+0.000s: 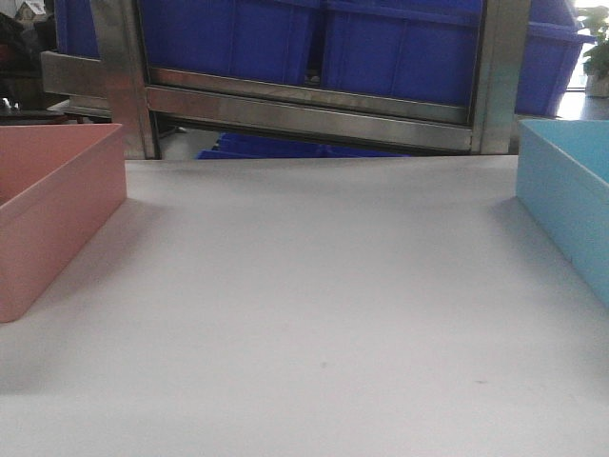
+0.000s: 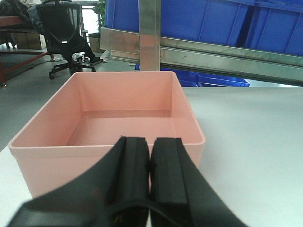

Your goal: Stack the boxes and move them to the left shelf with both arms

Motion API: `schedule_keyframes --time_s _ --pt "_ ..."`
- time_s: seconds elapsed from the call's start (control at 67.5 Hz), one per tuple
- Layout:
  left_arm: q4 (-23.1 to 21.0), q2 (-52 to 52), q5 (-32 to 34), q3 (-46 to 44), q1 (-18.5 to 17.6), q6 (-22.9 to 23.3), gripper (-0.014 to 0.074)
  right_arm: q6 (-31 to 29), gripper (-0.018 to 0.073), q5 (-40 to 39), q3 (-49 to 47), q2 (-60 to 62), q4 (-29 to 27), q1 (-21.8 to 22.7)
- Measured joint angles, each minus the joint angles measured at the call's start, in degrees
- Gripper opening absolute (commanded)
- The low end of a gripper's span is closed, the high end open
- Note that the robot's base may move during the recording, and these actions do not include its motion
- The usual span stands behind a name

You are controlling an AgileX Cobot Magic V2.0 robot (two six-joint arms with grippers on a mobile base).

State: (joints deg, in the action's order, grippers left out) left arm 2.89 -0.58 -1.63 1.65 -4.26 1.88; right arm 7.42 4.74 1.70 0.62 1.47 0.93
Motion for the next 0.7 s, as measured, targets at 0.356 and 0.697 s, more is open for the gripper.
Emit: schedule_keyframes --time_s 0.356,0.697 --pt "0.0 0.0 0.0 0.0 0.0 0.0 -0.0001 0.0 0.0050 0.0 0.0 0.0 0.0 0.0" --pt "-2.9 0.0 8.8 -0.4 0.0 0.0 -0.0001 0.0 0.0050 0.0 0.0 0.0 0.0 0.0"
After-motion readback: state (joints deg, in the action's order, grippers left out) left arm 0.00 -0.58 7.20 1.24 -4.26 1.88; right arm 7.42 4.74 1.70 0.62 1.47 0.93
